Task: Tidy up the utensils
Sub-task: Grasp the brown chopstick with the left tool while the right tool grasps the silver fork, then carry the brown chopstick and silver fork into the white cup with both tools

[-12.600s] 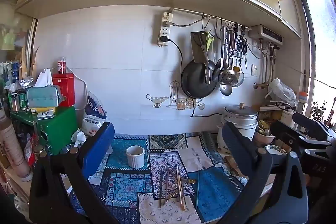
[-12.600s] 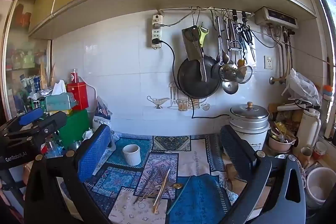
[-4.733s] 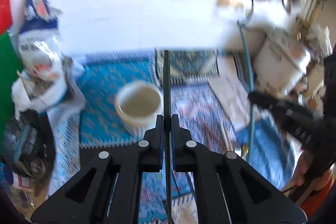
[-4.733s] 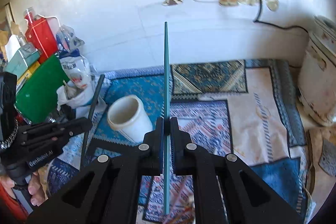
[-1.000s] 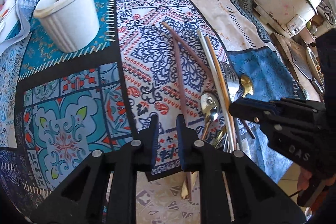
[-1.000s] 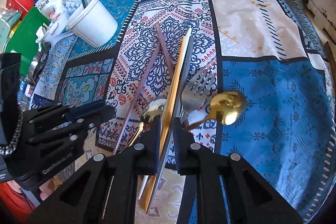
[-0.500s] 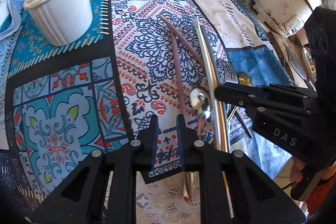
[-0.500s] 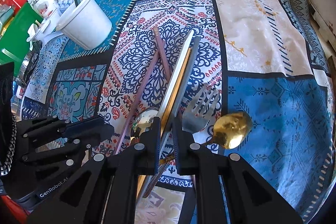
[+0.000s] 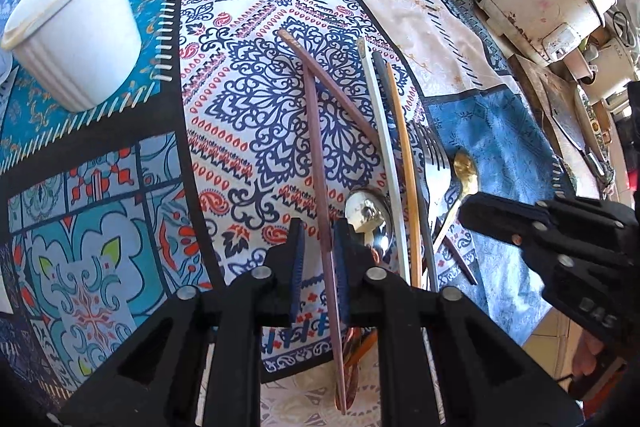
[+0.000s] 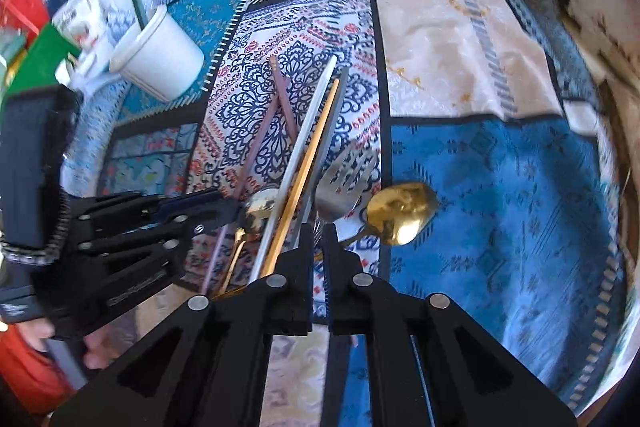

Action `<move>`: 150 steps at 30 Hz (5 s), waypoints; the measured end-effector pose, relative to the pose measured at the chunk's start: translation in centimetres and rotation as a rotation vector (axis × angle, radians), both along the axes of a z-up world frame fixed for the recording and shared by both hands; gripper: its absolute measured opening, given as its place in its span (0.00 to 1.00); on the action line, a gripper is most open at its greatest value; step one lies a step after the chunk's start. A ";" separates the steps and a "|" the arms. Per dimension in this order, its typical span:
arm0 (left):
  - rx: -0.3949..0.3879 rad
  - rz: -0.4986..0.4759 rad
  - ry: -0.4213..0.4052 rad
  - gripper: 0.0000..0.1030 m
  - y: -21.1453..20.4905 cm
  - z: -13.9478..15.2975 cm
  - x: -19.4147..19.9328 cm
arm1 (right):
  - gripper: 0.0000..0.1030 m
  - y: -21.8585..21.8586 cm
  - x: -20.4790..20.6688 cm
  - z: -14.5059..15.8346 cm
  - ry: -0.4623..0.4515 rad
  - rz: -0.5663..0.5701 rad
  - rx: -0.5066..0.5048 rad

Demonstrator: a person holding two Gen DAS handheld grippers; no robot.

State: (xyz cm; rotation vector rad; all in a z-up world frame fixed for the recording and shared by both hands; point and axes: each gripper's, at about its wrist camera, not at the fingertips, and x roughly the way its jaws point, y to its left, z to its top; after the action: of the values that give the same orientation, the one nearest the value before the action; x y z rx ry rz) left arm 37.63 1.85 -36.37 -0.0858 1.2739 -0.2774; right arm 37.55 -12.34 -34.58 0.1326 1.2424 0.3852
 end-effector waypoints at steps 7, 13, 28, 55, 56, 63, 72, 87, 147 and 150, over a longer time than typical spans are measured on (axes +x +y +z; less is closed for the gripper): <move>0.026 -0.025 -0.005 0.04 -0.6 -0.1 1.2 | 0.16 0.4 0.6 -0.7 0.007 -0.066 -0.021; 0.028 -0.012 -0.013 0.03 0.0 0.1 1.3 | 0.18 0.9 1.6 -1.4 0.020 -0.118 -0.050; -0.019 0.032 -0.087 0.03 2.8 3.3 0.4 | 0.26 0.4 3.0 -2.1 0.012 -0.180 -0.015; 0.158 -0.114 0.021 0.14 0.1 0.0 5.1 | 0.24 -1.7 1.2 4.7 -0.232 -0.211 -0.032; 0.184 -0.133 0.018 0.14 -0.3 0.0 5.1 | 0.24 -1.7 1.2 5.0 -0.239 -0.215 -0.030; 0.251 -0.211 0.011 0.05 -2.0 -0.2 5.5 | 0.23 -2.1 1.0 6.4 -0.277 -0.225 -0.009; 0.209 -0.163 -0.005 0.04 -0.4 0.3 4.1 | 0.23 -2.0 0.6 7.4 -0.312 -0.223 0.000; 0.101 0.021 -0.191 0.04 5.8 9.2 0.0 | 0.23 -0.4 0.1 11.7 -0.420 -0.178 0.001; -0.036 0.203 -0.401 0.04 20.0 16.4 9.0 | 0.23 19.9 11.6 9.1 -0.394 0.147 -0.016; -0.037 0.201 -0.397 0.04 20.0 16.1 9.1 | 0.23 20.5 11.8 8.7 -0.378 0.160 -0.023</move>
State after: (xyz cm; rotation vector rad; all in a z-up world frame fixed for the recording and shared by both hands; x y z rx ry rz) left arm 46.78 21.87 -20.30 -0.1803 0.8588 -0.1348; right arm 49.33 8.13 -25.86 -0.0588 0.8859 0.5087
